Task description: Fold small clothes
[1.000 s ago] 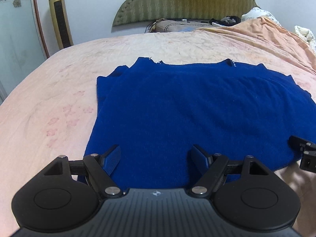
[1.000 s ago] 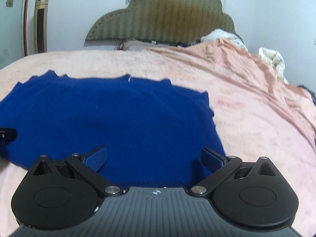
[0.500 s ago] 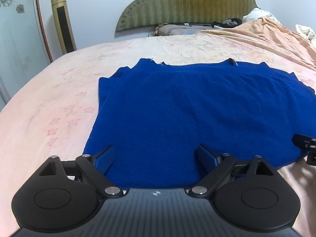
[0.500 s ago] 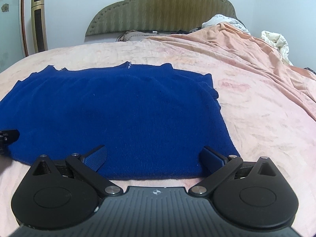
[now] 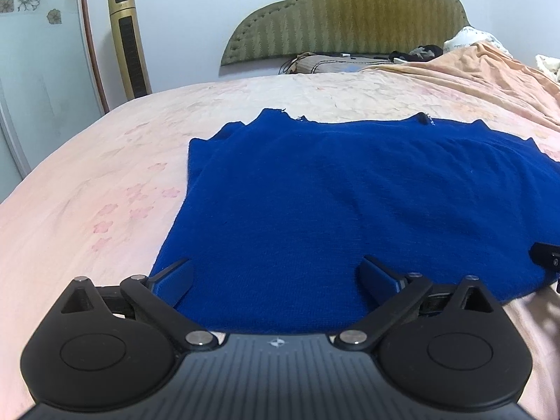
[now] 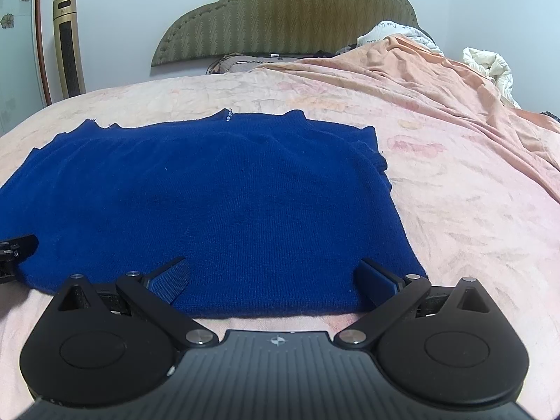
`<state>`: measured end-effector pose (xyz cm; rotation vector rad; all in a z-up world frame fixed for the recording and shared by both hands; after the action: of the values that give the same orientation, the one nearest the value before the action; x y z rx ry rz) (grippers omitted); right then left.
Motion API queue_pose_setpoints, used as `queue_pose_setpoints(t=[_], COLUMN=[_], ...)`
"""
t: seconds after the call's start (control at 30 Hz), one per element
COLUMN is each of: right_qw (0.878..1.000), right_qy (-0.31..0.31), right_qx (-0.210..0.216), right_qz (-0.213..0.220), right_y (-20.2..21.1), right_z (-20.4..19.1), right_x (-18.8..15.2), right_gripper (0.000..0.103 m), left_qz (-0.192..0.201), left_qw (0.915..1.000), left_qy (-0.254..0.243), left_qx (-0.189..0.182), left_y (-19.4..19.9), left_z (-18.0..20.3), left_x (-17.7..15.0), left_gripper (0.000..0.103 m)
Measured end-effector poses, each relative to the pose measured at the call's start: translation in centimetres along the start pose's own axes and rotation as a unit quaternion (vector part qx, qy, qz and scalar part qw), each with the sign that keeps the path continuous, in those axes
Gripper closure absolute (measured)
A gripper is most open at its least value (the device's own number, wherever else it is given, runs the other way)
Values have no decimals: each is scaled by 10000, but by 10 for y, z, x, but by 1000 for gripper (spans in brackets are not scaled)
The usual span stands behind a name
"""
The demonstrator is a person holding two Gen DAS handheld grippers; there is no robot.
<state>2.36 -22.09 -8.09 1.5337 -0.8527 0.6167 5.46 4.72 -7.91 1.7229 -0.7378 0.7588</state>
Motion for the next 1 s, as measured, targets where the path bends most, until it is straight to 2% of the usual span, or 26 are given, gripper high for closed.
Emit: queue_pose_setpoints(t=[1.0], right_qw=[10000], right_qy=[-6], right_qx=[1], right_qz=[5], right_y=[1], right_z=[0], right_x=[-1], right_gripper=[0], left_qz=[-47], left_qw=[9999], left_qy=[98], left_qx=[-60], left_y=[1], left_z=[-2], left_x=[-3], left_gripper=[0])
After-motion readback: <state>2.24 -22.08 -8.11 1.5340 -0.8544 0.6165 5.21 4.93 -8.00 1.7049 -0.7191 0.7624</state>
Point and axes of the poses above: each gripper's, at about its wrist camera, not at the fingertips, and y roughly against the way its jaws point, z to its right, x to its top, the point moved 4 cm from there along -y, roughly the way its jaws point, and after that the axes turned 13 degrees about x, right-handed, at the moved point
